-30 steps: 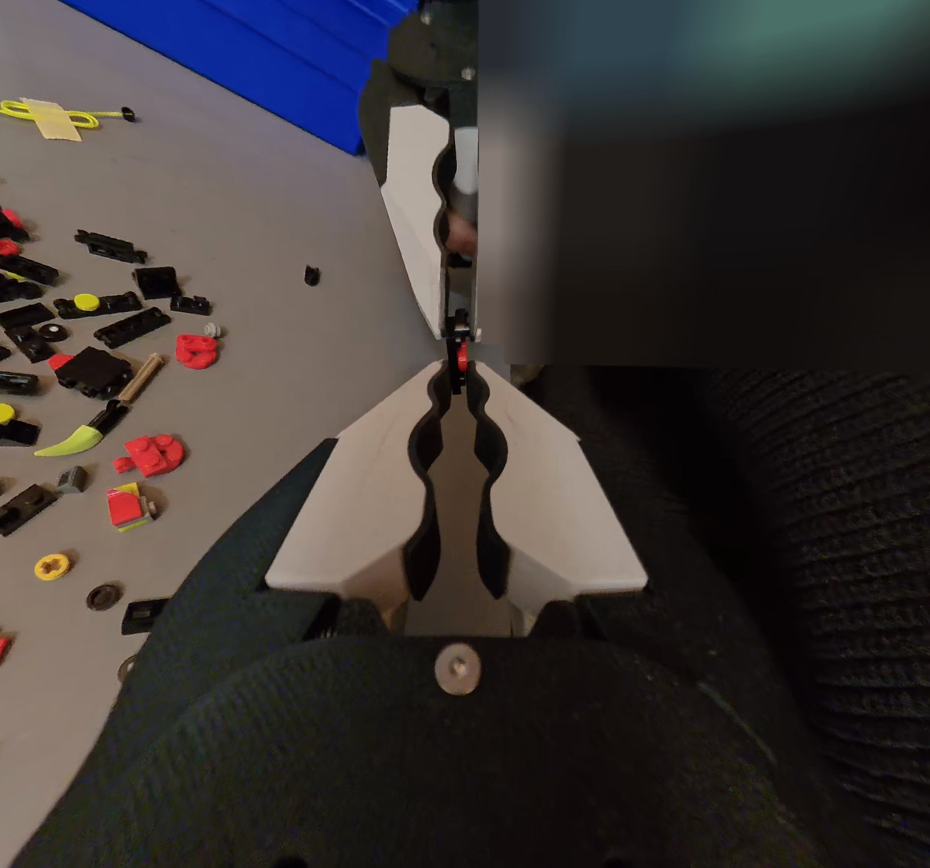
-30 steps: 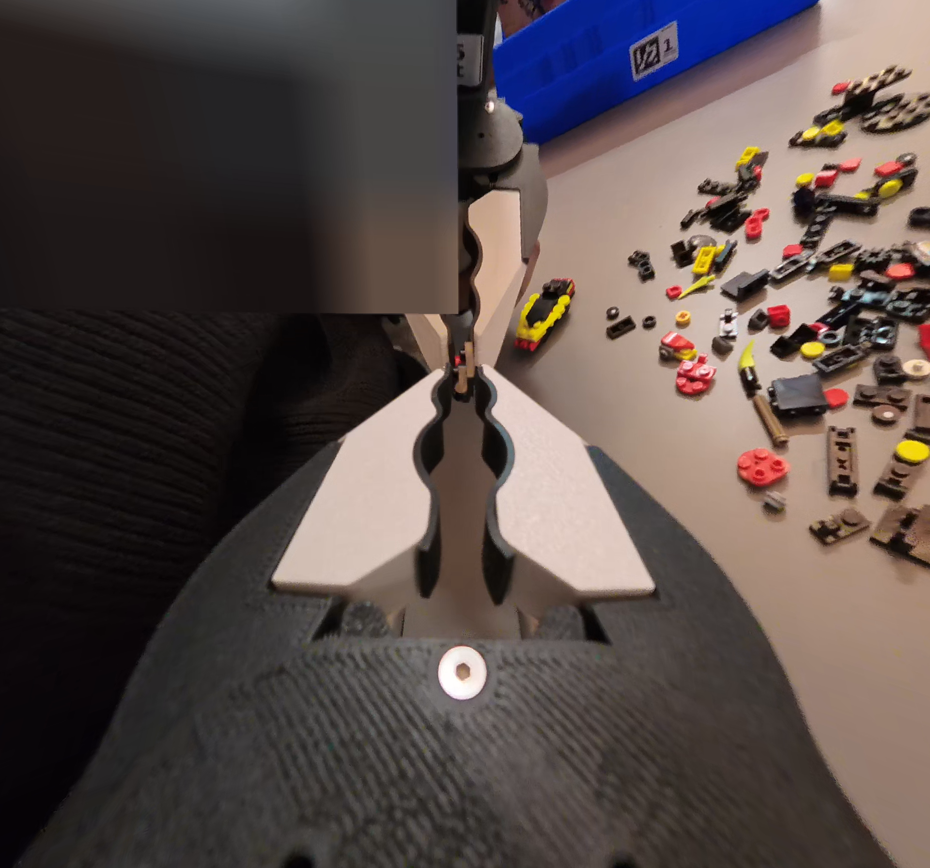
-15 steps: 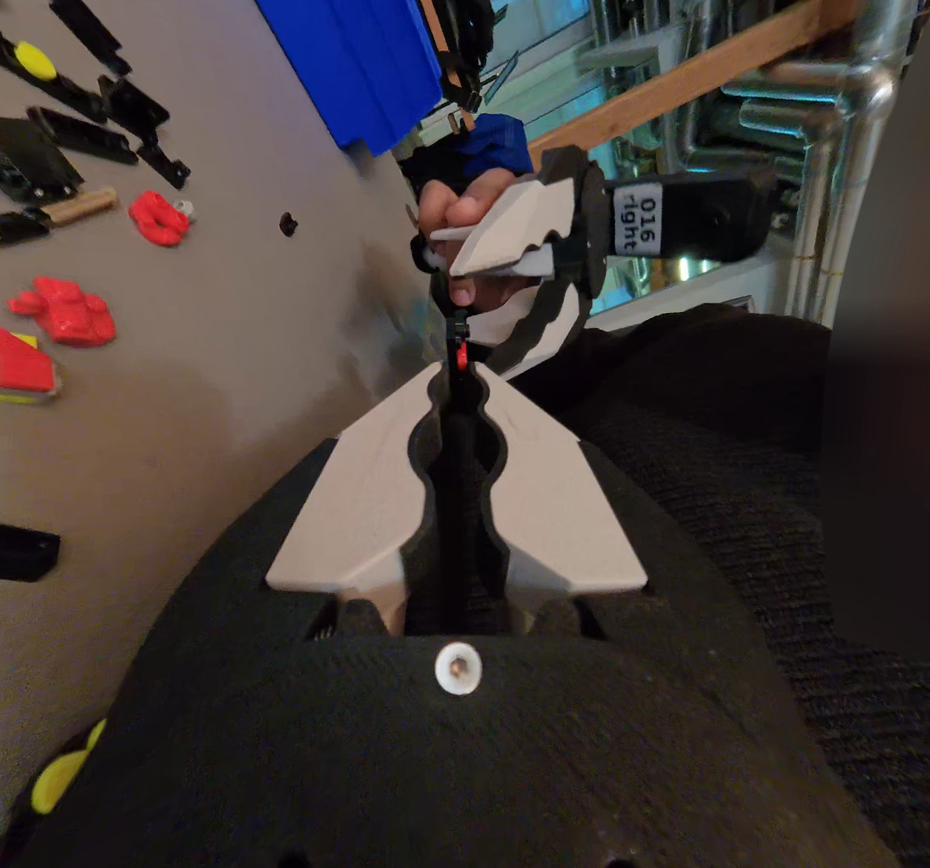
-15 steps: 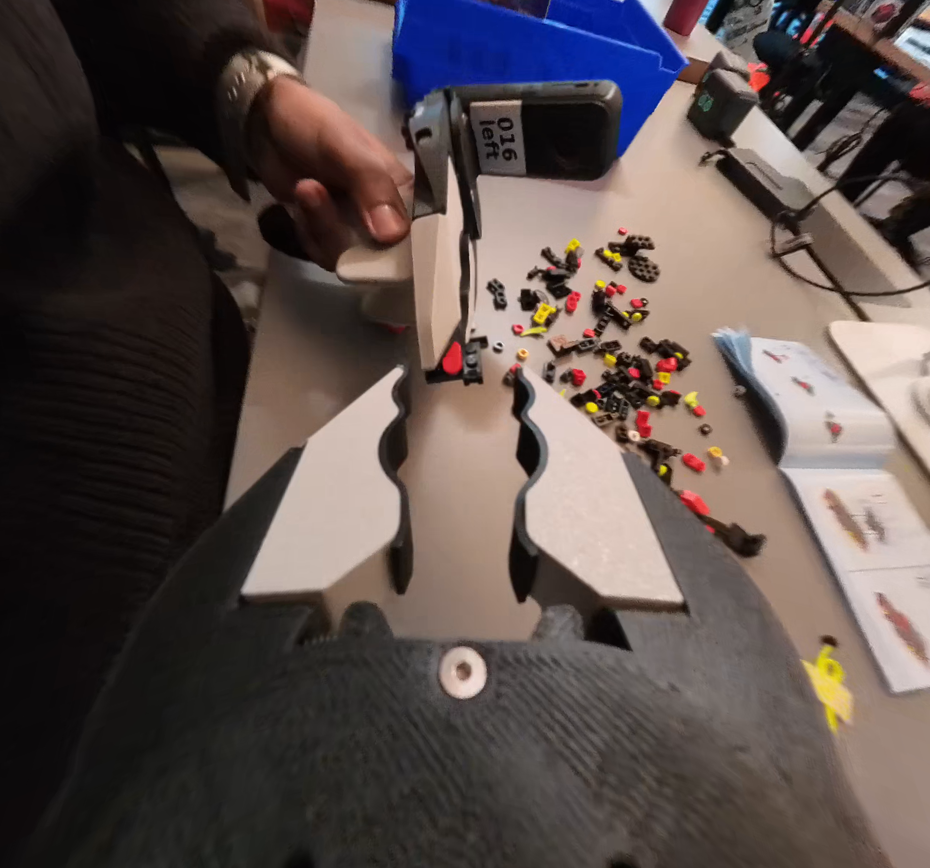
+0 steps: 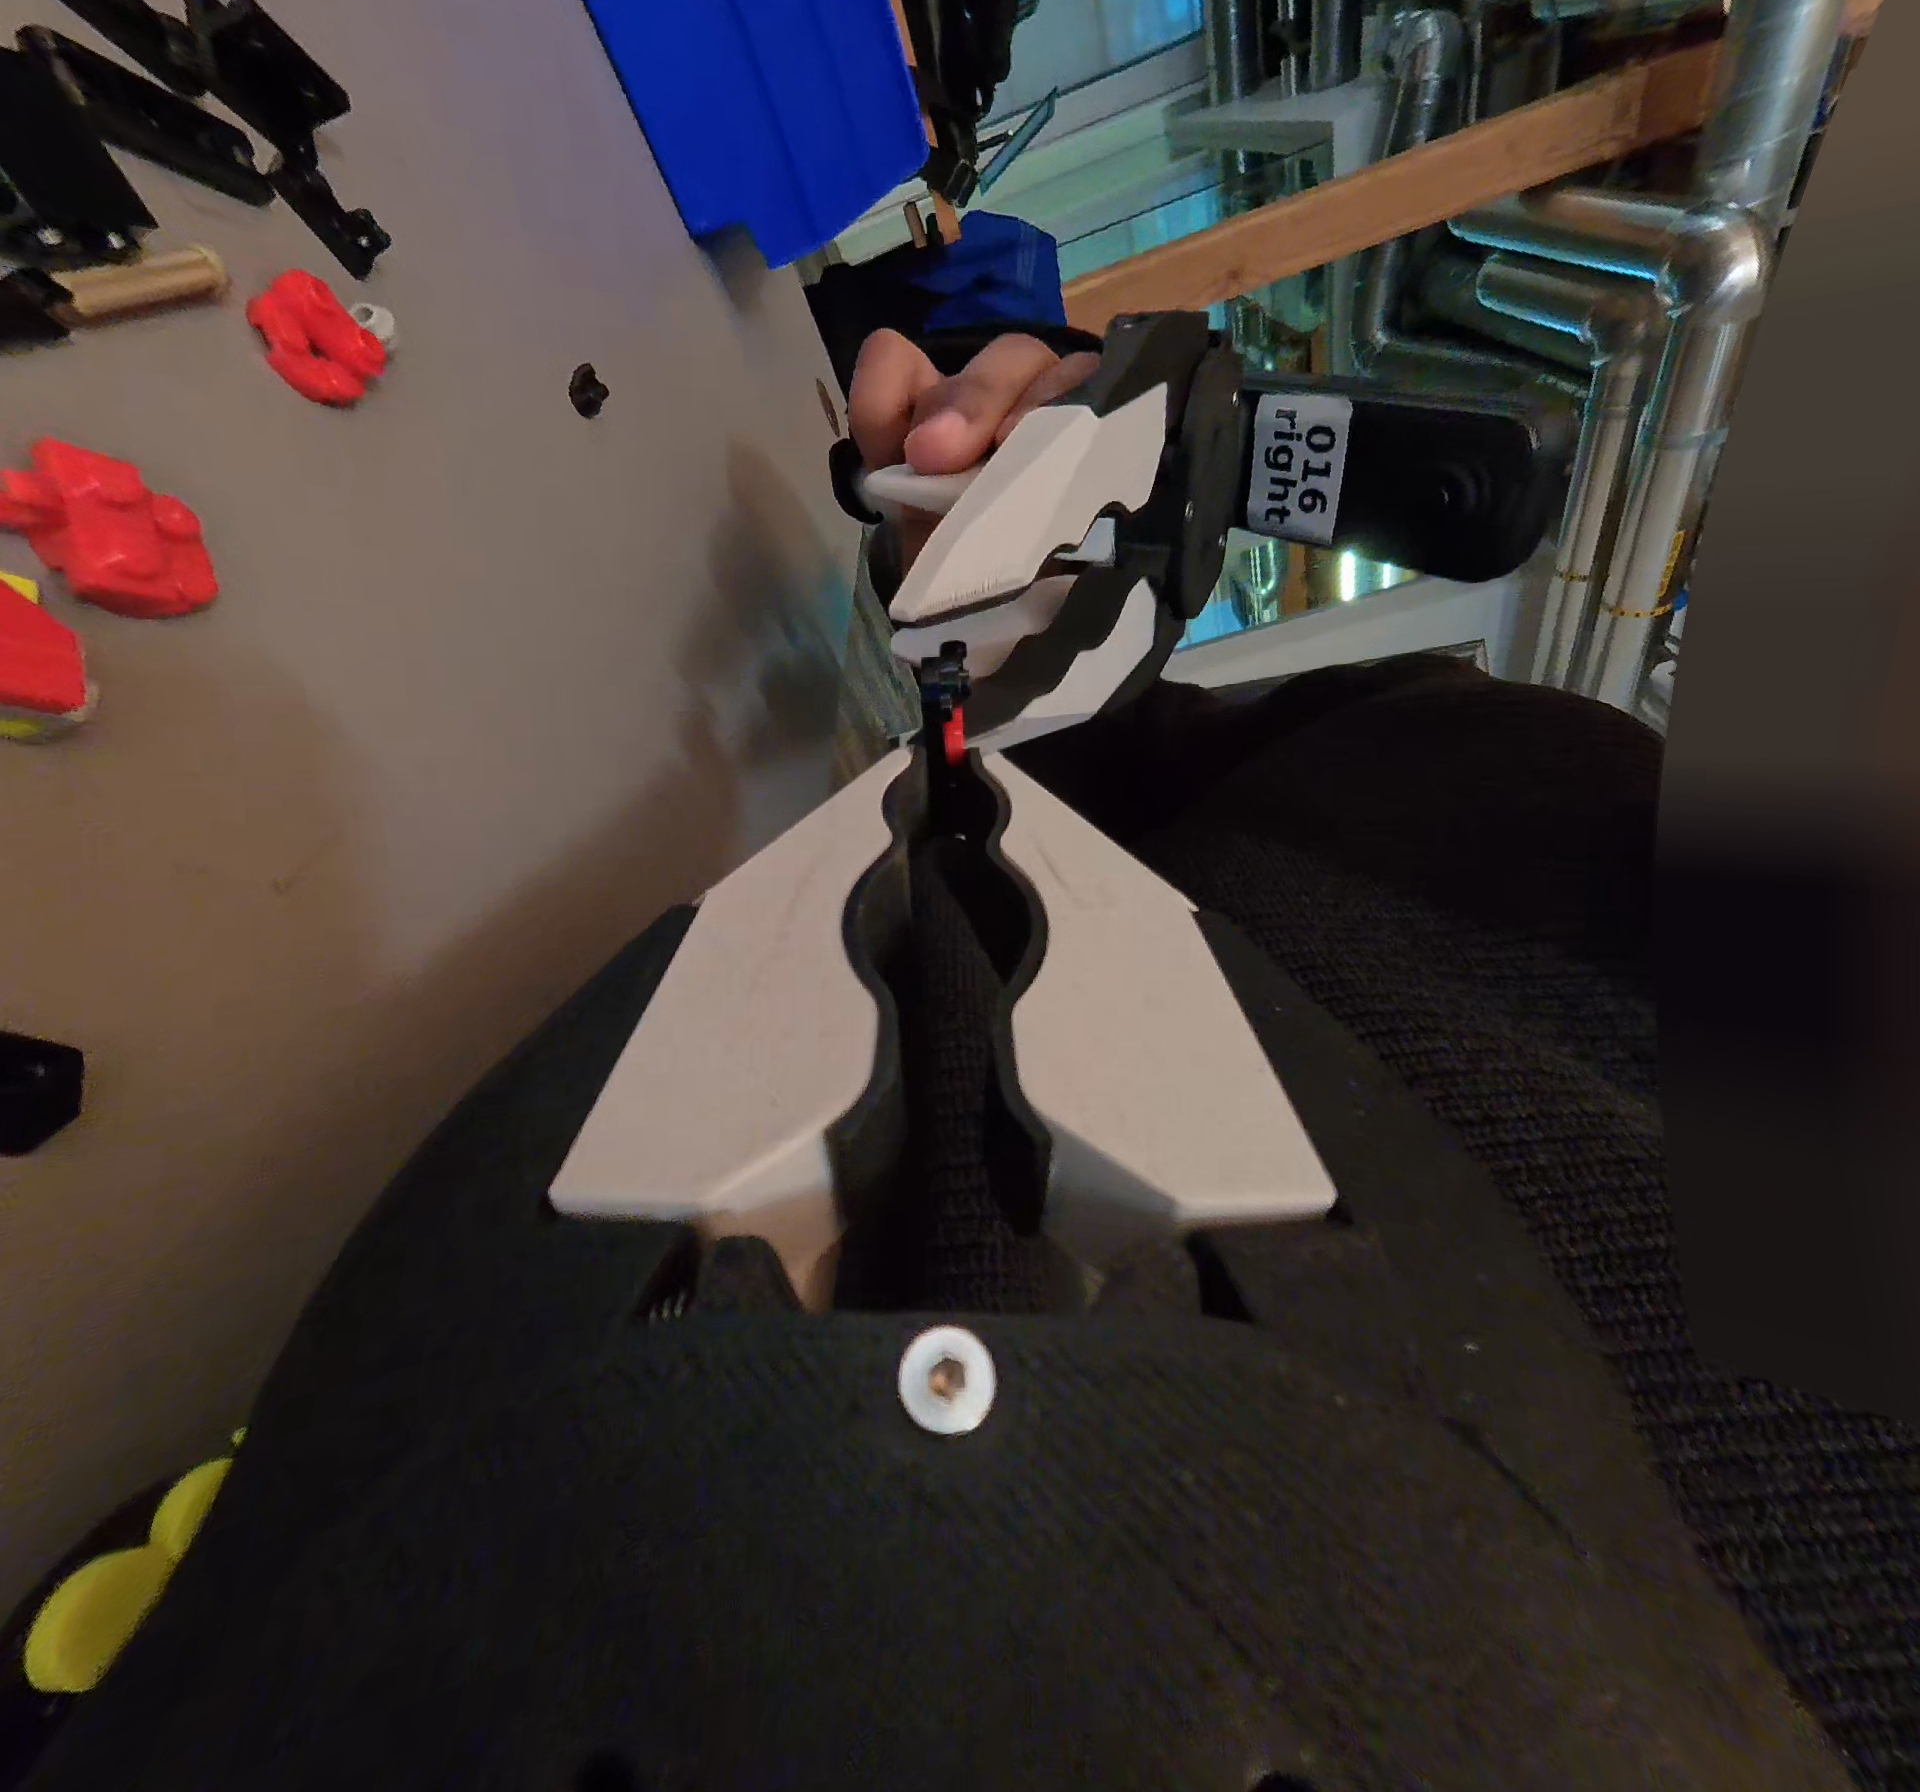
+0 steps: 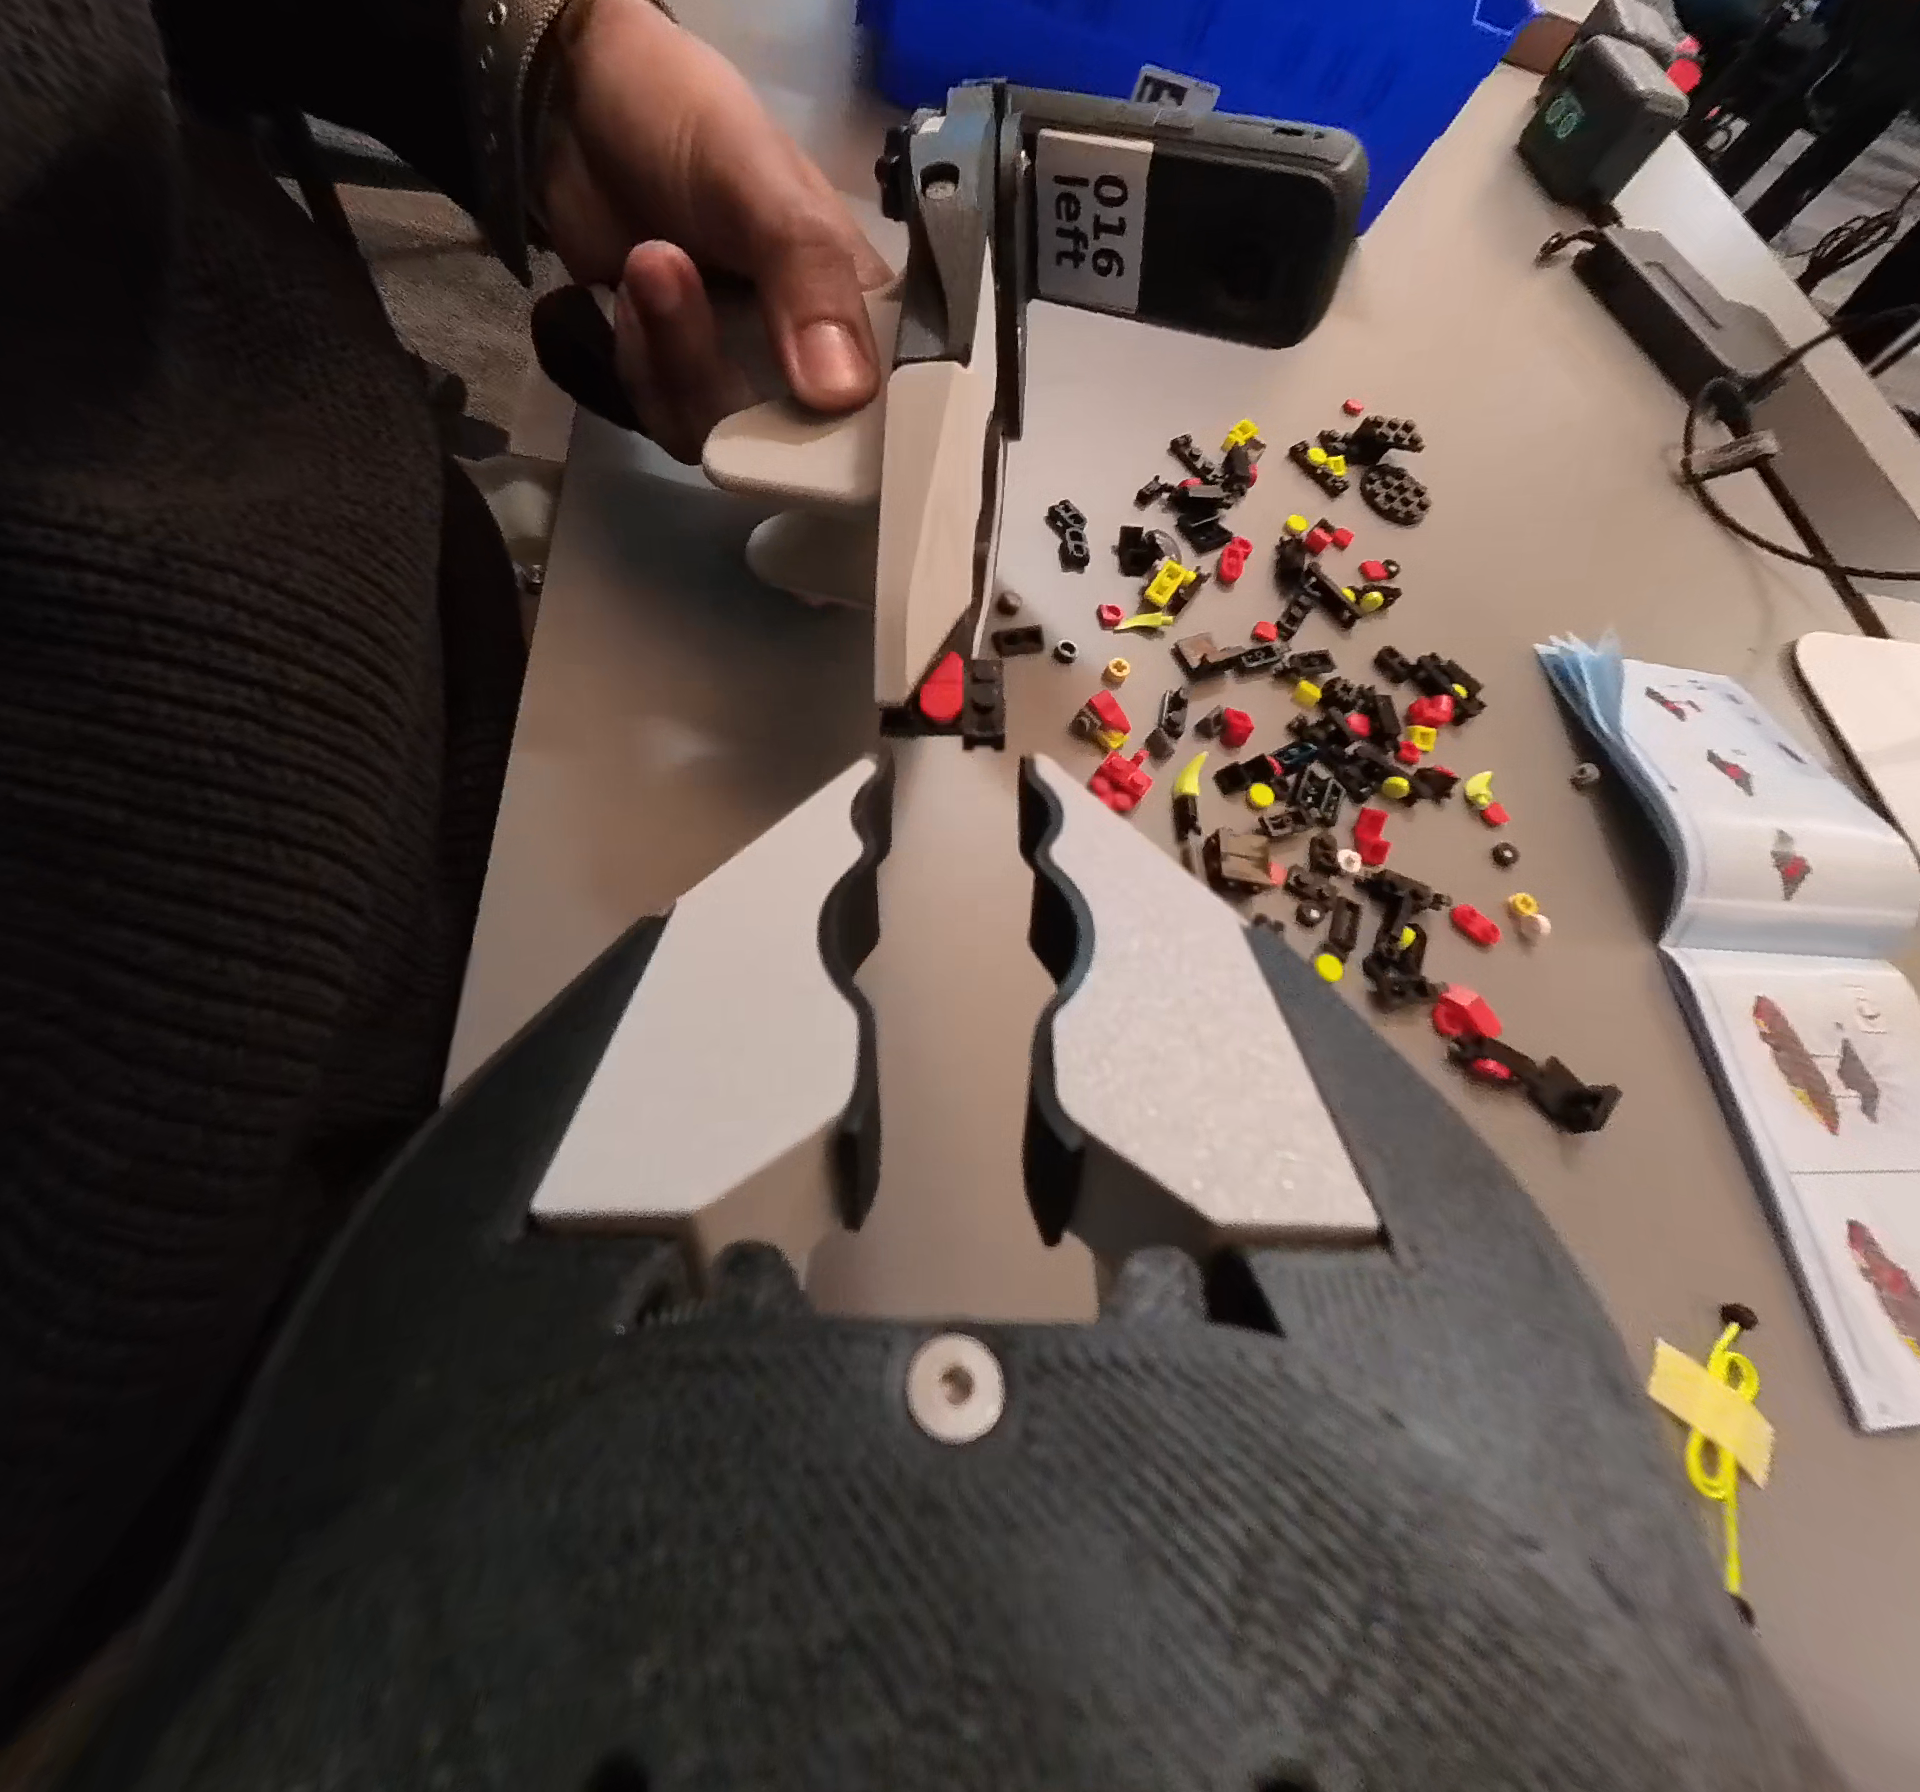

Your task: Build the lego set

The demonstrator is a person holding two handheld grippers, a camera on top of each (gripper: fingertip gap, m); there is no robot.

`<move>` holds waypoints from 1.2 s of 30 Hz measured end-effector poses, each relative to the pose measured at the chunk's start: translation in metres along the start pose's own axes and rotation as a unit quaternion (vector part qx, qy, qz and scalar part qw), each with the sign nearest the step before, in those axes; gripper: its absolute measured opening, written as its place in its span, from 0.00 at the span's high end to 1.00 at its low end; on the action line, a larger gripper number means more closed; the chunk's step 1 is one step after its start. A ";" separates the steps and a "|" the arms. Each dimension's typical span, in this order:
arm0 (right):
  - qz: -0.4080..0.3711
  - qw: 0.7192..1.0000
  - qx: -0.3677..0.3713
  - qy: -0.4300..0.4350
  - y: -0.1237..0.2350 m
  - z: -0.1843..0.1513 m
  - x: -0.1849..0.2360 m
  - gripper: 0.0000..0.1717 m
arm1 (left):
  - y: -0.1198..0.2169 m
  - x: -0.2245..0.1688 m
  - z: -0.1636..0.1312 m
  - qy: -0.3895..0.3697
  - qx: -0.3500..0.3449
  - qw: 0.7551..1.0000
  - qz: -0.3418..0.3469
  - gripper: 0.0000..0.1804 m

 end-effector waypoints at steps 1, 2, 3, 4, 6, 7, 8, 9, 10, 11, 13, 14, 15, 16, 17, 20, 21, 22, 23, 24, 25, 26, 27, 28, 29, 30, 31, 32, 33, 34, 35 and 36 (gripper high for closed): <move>-0.003 1.000 -0.001 -0.002 0.001 0.000 -0.002 0.87 | 0.000 0.001 -0.001 0.002 0.002 1.000 0.002 0.98; -0.007 1.000 -0.003 -0.006 0.002 0.000 -0.003 0.88 | 0.000 0.001 -0.001 0.003 0.003 1.000 0.004 0.98; -0.006 1.000 -0.006 -0.010 0.002 0.000 -0.004 0.88 | 0.000 0.002 -0.001 0.004 0.005 1.000 0.005 0.98; -0.003 1.000 -0.010 -0.016 0.003 0.000 -0.004 0.88 | 0.000 0.002 -0.002 0.006 0.007 1.000 0.006 0.98; 0.004 0.999 -0.018 -0.026 0.003 0.001 -0.004 0.89 | 0.000 0.002 -0.003 0.011 0.010 1.000 0.002 0.98; 0.007 0.999 -0.021 -0.029 0.003 0.001 -0.004 0.89 | -0.001 0.002 -0.004 0.011 0.013 1.000 0.002 0.99; 0.010 0.999 -0.022 -0.031 0.003 0.001 -0.004 0.90 | -0.002 0.002 -0.005 0.010 0.017 1.000 0.002 0.99; 0.016 0.999 -0.023 -0.032 0.002 0.001 -0.003 0.90 | -0.002 0.002 -0.005 0.009 0.020 1.000 0.003 0.99; 0.020 0.999 -0.024 -0.033 0.002 0.001 -0.002 0.91 | -0.002 0.002 -0.006 0.008 0.023 1.000 0.004 0.99; 0.027 0.999 -0.024 -0.032 0.002 0.001 0.000 0.92 | -0.002 0.002 -0.006 0.006 0.025 1.000 0.006 0.99; 0.037 0.999 -0.026 -0.026 0.001 0.001 0.002 0.93 | -0.002 0.001 -0.008 0.003 0.033 0.999 0.006 0.99; 0.042 0.999 -0.024 -0.025 0.001 0.000 0.004 0.94 | -0.003 0.001 -0.009 0.002 0.037 0.999 0.007 0.99; 0.046 0.998 -0.022 -0.024 0.000 0.000 0.005 0.95 | -0.003 0.001 -0.010 0.001 0.041 0.999 0.009 0.99; 0.048 0.998 -0.021 -0.022 0.000 -0.001 0.006 0.96 | -0.003 0.002 -0.010 0.001 0.041 0.999 0.010 0.99; 0.048 0.998 -0.020 -0.021 0.000 -0.001 0.006 0.96 | -0.003 0.002 -0.010 0.001 0.041 0.999 0.010 0.99; 0.050 0.998 -0.019 -0.022 0.000 -0.001 0.006 0.96 | -0.003 0.002 -0.010 0.004 0.044 0.999 0.008 0.99; 0.052 0.998 -0.019 -0.022 0.000 -0.001 0.006 0.96 | -0.003 0.002 -0.011 0.003 0.045 0.999 0.009 0.99; 0.053 0.998 -0.018 -0.022 0.000 -0.001 0.007 0.96 | -0.003 0.002 -0.011 0.003 0.047 0.999 0.009 0.99; 0.054 0.998 -0.018 -0.022 0.000 -0.001 0.007 0.96 | -0.003 0.002 -0.011 0.002 0.048 0.999 0.009 0.99; 0.055 0.998 -0.018 -0.023 0.000 -0.001 0.007 0.96 | -0.003 0.002 -0.011 0.002 0.049 0.999 0.009 0.99; 0.056 0.998 -0.018 -0.024 0.000 -0.001 0.007 0.96 | -0.003 0.002 -0.011 0.001 0.049 0.999 0.010 0.99; 0.057 0.998 -0.018 -0.025 0.000 -0.001 0.007 0.96 | -0.003 0.002 -0.011 0.001 0.050 0.999 0.010 0.99; 0.058 0.998 -0.018 -0.026 0.000 -0.001 0.007 0.96 | -0.003 0.002 -0.011 0.001 0.051 0.999 0.010 0.99; 0.058 0.998 -0.018 -0.027 0.000 -0.001 0.006 0.96 | -0.003 0.002 -0.011 0.001 0.050 0.999 0.010 0.99; 0.057 0.998 -0.018 -0.027 0.000 -0.001 0.006 0.96 | -0.003 0.002 -0.011 0.001 0.049 0.999 0.010 0.99; 0.056 0.998 -0.018 -0.027 0.000 -0.001 0.006 0.96 | -0.003 0.002 -0.011 0.000 0.048 0.999 0.012 0.99; 0.053 0.998 -0.016 -0.027 0.000 -0.002 0.005 0.96 | -0.004 0.002 -0.010 -0.002 0.045 0.999 0.017 0.99; 0.050 0.998 -0.015 -0.027 0.000 -0.002 0.004 0.96 | -0.004 0.003 -0.009 -0.006 0.043 0.999 0.023 0.99; 0.048 0.998 -0.013 -0.030 0.000 -0.003 0.003 0.96 | -0.004 0.004 -0.009 -0.012 0.044 0.998 0.035 0.97; 0.048 0.998 -0.010 -0.035 0.000 -0.005 0.002 0.96 | -0.003 0.005 -0.008 -0.021 0.045 0.998 0.048 0.93; 0.050 0.998 -0.005 -0.042 0.000 -0.007 0.001 0.96 | -0.003 0.007 -0.007 -0.033 0.045 0.996 0.063 0.89; 0.052 0.997 0.004 -0.053 -0.001 -0.010 0.000 0.96 | -0.001 0.008 -0.005 -0.045 0.043 0.995 0.079 0.87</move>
Point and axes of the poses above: each gripper's, where its closed fingertips meet, y back along the fingers, z out of its top, x = y × z across the jaws, the point moved 5 cm from there along y, back along the fingers, and after that the axes turned 3 degrees about -y, right-handed, at the moved point
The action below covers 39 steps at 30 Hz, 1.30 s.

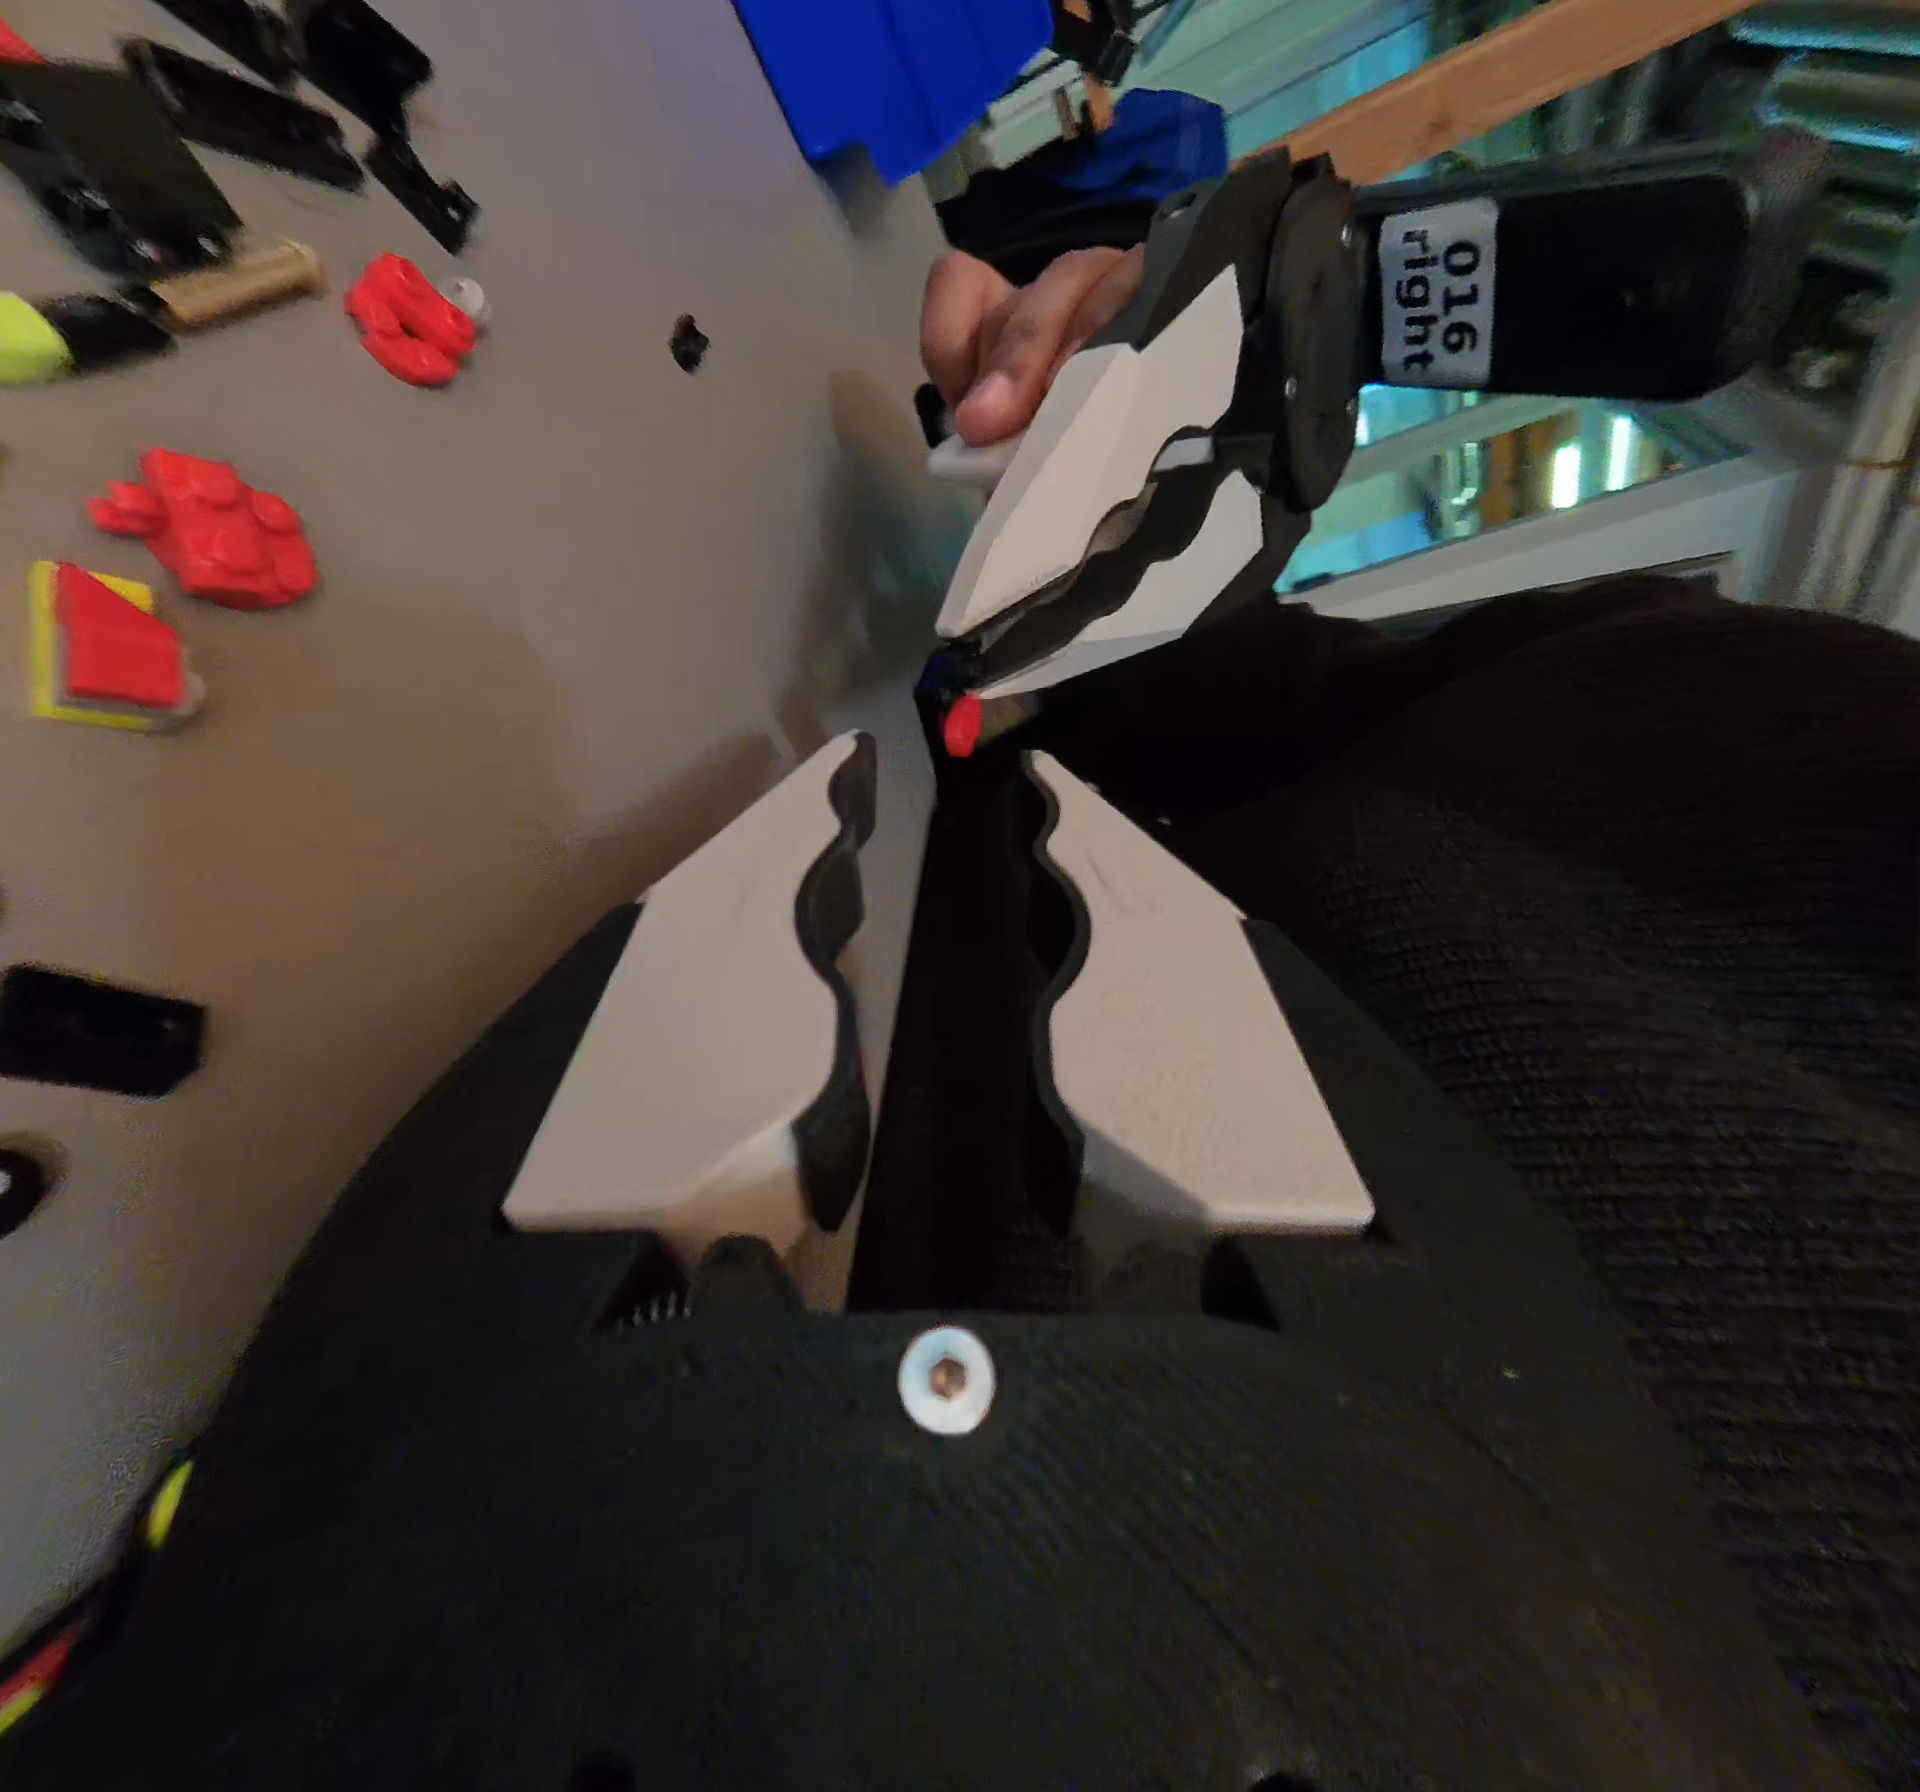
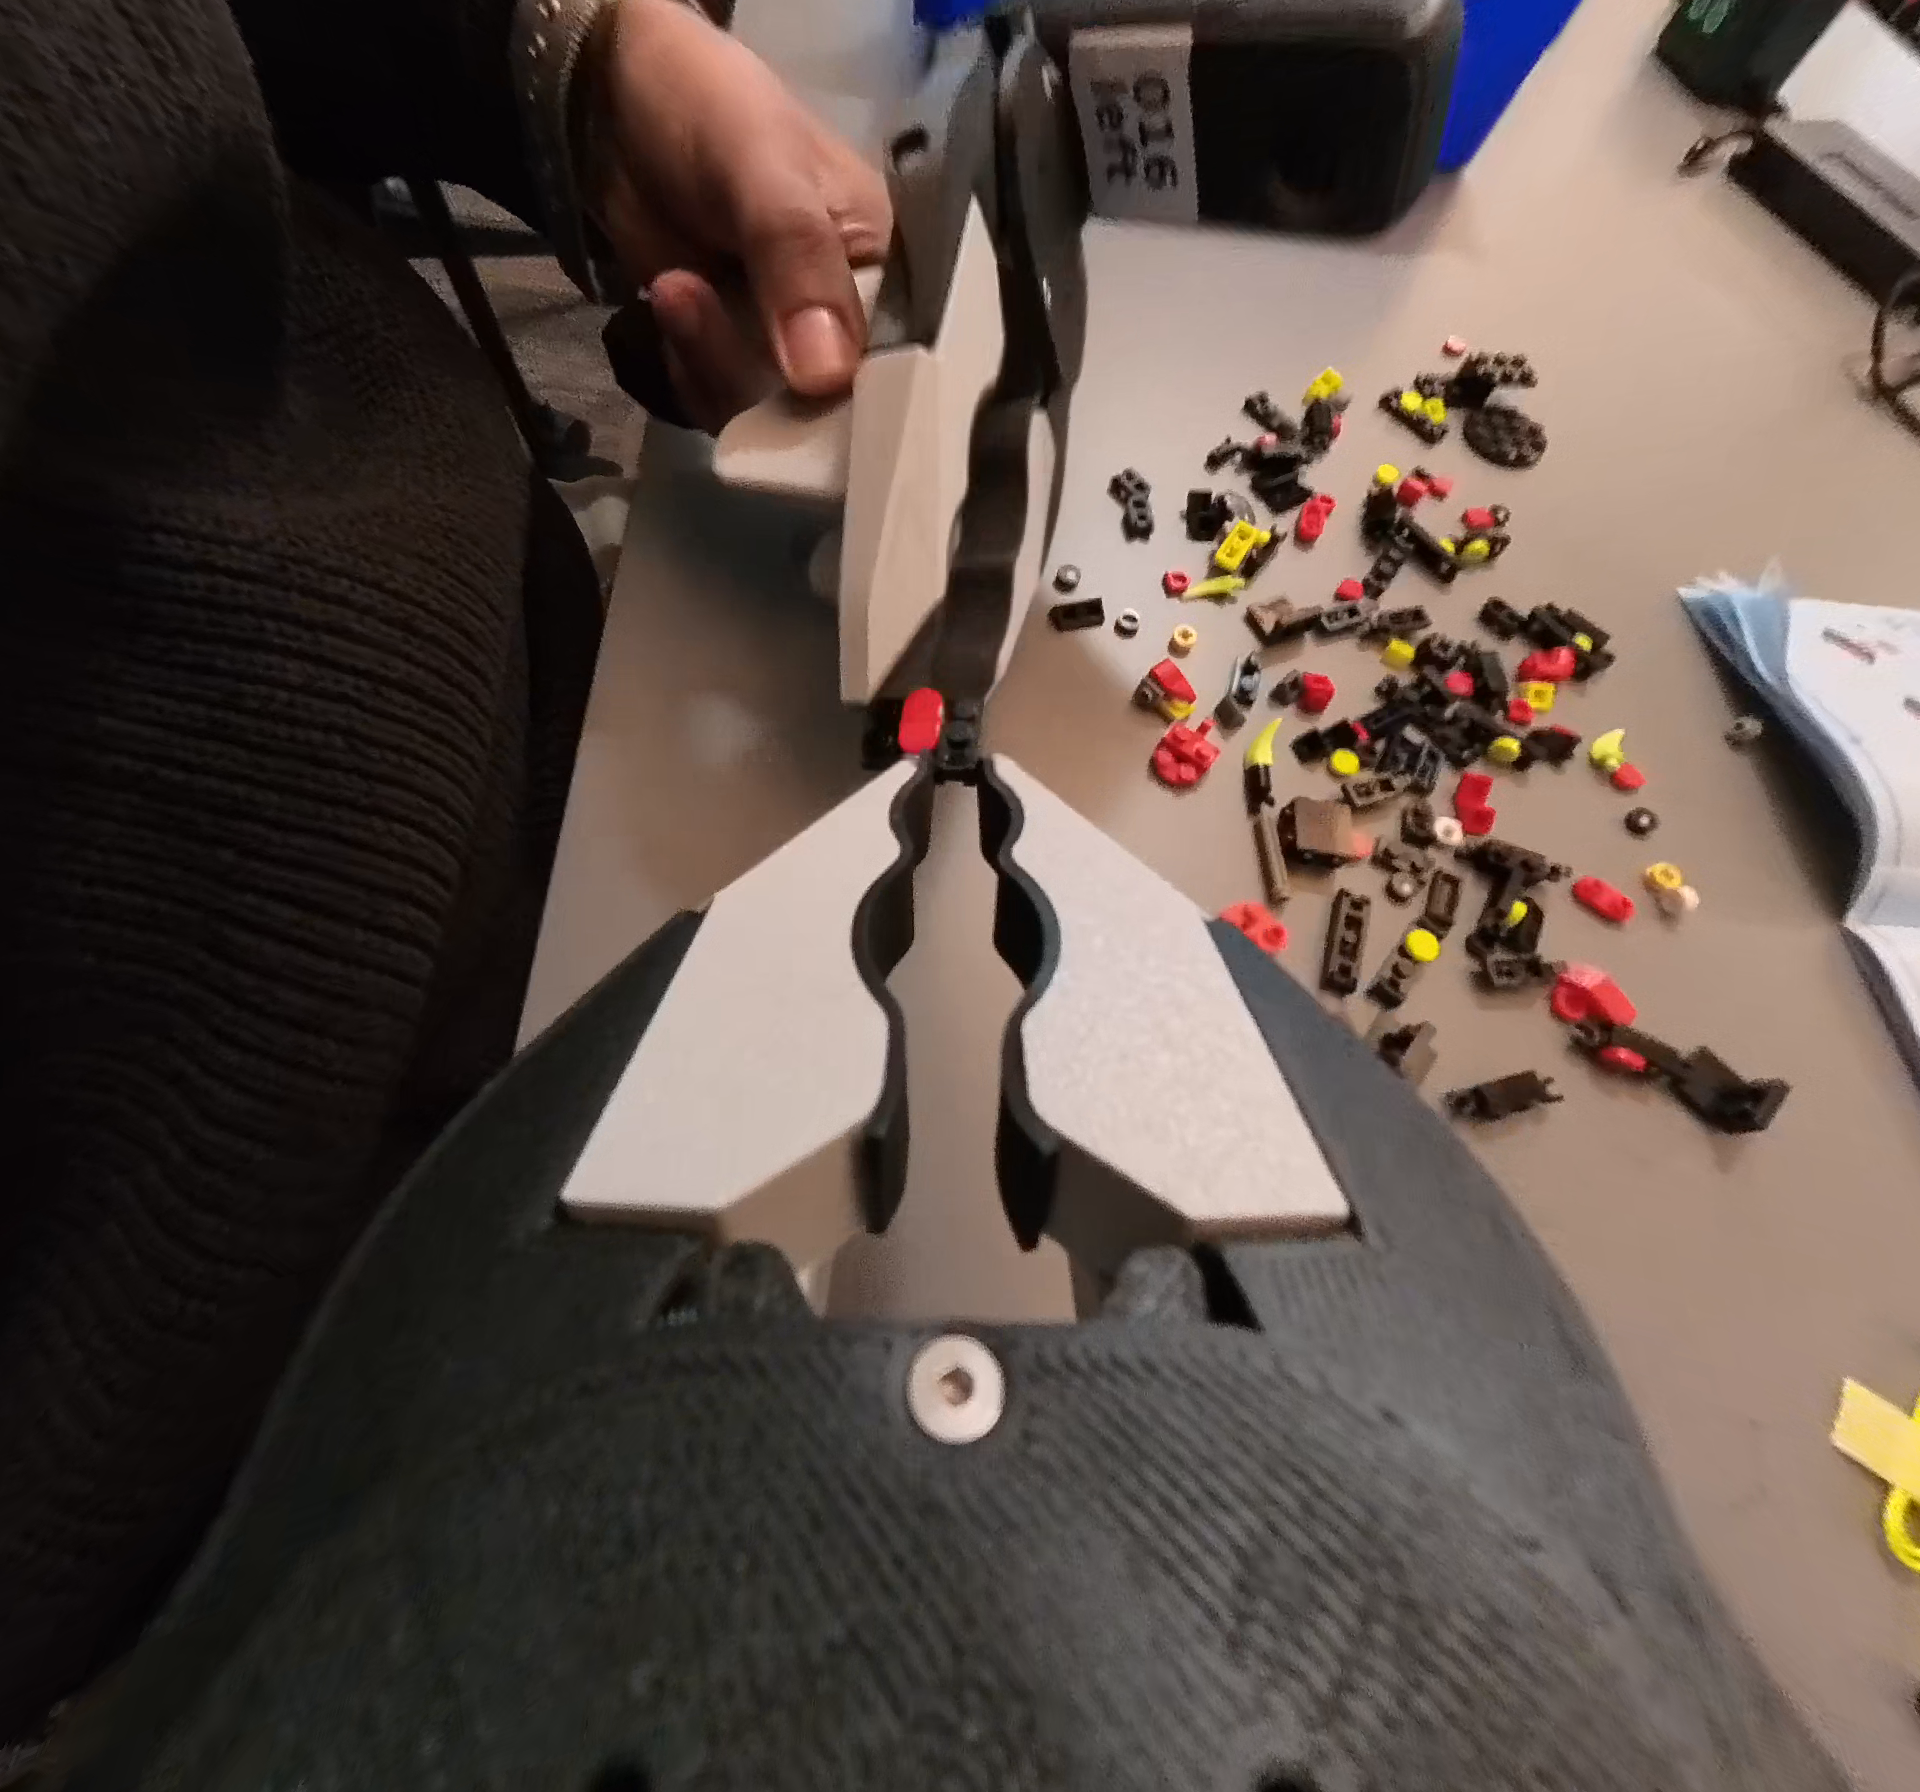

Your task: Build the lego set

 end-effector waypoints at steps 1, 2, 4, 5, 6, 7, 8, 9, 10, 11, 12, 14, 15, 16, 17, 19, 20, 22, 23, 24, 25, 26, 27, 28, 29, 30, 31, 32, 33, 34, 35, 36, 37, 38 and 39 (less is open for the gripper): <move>0.000 1.000 0.015 -0.014 -0.001 -0.005 -0.003 0.96 | 0.002 0.001 0.002 -0.012 -0.005 1.000 0.015 0.85; 0.003 0.999 0.035 -0.031 -0.004 -0.013 -0.005 0.96 | 0.005 0.002 0.005 -0.023 -0.013 0.999 0.027 0.85; 0.011 0.995 0.075 -0.060 -0.008 -0.028 -0.009 0.96 | 0.010 0.002 0.009 -0.042 -0.025 0.998 0.045 0.85; 0.013 0.994 0.089 -0.069 -0.009 -0.033 -0.010 0.96 | 0.011 0.003 0.010 -0.049 -0.028 0.997 0.052 0.85; 0.013 0.992 0.098 -0.074 -0.010 -0.036 -0.011 0.96 | 0.013 0.003 0.011 -0.054 -0.029 0.996 0.059 0.85; 0.012 0.992 0.099 -0.075 -0.011 -0.037 -0.011 0.96 | 0.014 0.004 0.011 -0.058 -0.028 0.996 0.065 0.85; 0.012 0.992 0.097 -0.074 -0.011 -0.037 -0.011 0.96 | 0.014 0.005 0.011 -0.062 -0.027 0.995 0.069 0.85; 0.014 0.993 0.095 -0.074 -0.011 -0.036 -0.011 0.96 | 0.014 0.005 0.011 -0.065 -0.026 0.995 0.072 0.85; 0.016 0.992 0.095 -0.076 -0.011 -0.037 -0.011 0.96 | 0.014 0.004 0.011 -0.067 -0.025 0.995 0.072 0.85; 0.018 0.992 0.099 -0.078 -0.011 -0.038 -0.010 0.96 | 0.013 0.004 0.011 -0.068 -0.023 0.995 0.073 0.85; 0.020 0.991 0.106 -0.080 -0.012 -0.041 -0.011 0.96 | 0.013 0.005 0.010 -0.068 -0.020 0.995 0.073 0.85; 0.020 0.989 0.118 -0.082 -0.013 -0.045 -0.011 0.96 | 0.012 0.004 0.009 -0.070 -0.018 0.995 0.073 0.86; 0.020 0.989 0.119 -0.081 -0.013 -0.046 -0.011 0.96 | 0.012 0.004 0.009 -0.071 -0.017 0.995 0.073 0.86; 0.022 0.990 0.117 -0.081 -0.013 -0.045 -0.011 0.96 | 0.012 0.004 0.009 -0.073 -0.016 0.995 0.072 0.86; 0.023 0.990 0.116 -0.081 -0.013 -0.045 -0.011 0.96 | 0.012 0.004 0.009 -0.074 -0.015 0.994 0.072 0.86; 0.023 0.989 0.119 -0.082 -0.012 -0.046 -0.011 0.96 | 0.011 0.003 0.008 -0.077 -0.009 0.994 0.072 0.86; 0.023 0.989 0.121 -0.083 -0.012 -0.047 -0.011 0.96 | 0.010 0.002 0.007 -0.077 -0.006 0.995 0.065 0.86; 0.023 0.988 0.124 -0.084 -0.013 -0.048 -0.011 0.96 | 0.006 -0.002 0.004 -0.073 0.005 0.996 0.044 0.86; 0.023 0.988 0.124 -0.085 -0.013 -0.048 -0.011 0.95 | 0.005 -0.004 0.003 -0.075 0.009 0.996 0.037 0.87; 0.024 0.988 0.123 -0.086 -0.013 -0.047 -0.011 0.94 | 0.004 -0.005 0.001 -0.079 0.013 0.996 0.035 0.86; 0.022 0.989 0.122 -0.086 -0.013 -0.047 -0.011 0.93 | 0.003 -0.006 0.001 -0.085 0.017 0.996 0.036 0.86; 0.017 0.989 0.120 -0.086 -0.012 -0.046 -0.012 0.91 | 0.002 -0.007 0.000 -0.092 0.019 0.995 0.038 0.87; 0.009 0.990 0.113 -0.085 -0.010 -0.043 -0.014 0.90 | 0.002 -0.007 0.001 -0.099 0.019 0.994 0.041 0.87; -0.002 0.992 0.098 -0.085 -0.008 -0.038 -0.017 0.90 | 0.002 -0.008 0.001 -0.105 0.018 0.993 0.043 0.87; -0.016 0.993 0.078 -0.086 -0.004 -0.032 -0.020 0.89 | 0.003 -0.008 0.002 -0.109 0.016 0.993 0.044 0.87; -0.034 0.994 0.055 -0.088 0.000 -0.025 -0.025 0.89 | 0.003 -0.009 0.003 -0.113 0.013 0.993 0.044 0.87; -0.056 0.994 0.031 -0.090 0.006 -0.019 -0.031 0.88 | 0.004 -0.009 0.004 -0.115 0.009 0.992 0.044 0.87; -0.083 0.992 0.009 -0.092 0.012 -0.013 -0.037 0.87 | 0.005 -0.009 0.005 -0.118 0.004 0.992 0.044 0.87; -0.110 0.990 -0.011 -0.091 0.019 -0.008 -0.043 0.85 | 0.006 -0.010 0.006 -0.120 -0.001 0.992 0.043 0.87; -0.140 0.986 -0.028 -0.088 0.027 -0.004 -0.050 0.85 | 0.007 -0.010 0.007 -0.121 -0.006 0.992 0.043 0.88; -0.172 0.980 -0.042 -0.086 0.034 -0.002 -0.056 0.85 | 0.008 -0.011 0.009 -0.123 -0.011 0.991 0.042 0.88; -0.202 0.974 -0.050 -0.086 0.042 -0.002 -0.063 0.86 | 0.009 -0.011 0.010 -0.125 -0.015 0.991 0.043 0.88; -0.229 0.968 -0.046 -0.090 0.048 -0.004 -0.070 0.86 | 0.009 -0.010 0.011 -0.125 -0.018 0.991 0.043 0.88; -0.251 0.963 -0.028 -0.099 0.053 -0.010 -0.075 0.87 | 0.010 -0.010 0.011 -0.124 -0.019 0.991 0.044 0.88; -0.258 0.960 -0.004 -0.108 0.057 -0.018 -0.079 0.89 | 0.010 -0.009 0.011 -0.123 -0.019 0.991 0.045 0.88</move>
Point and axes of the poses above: each gripper's, where its closed fingertips meet, y back along the fingers, z out of its top, x = y × z across the jaws, the point moved 5 cm from there along y, back along the fingers, and after that the axes turned 3 degrees about -y, right-handed, at the moved point
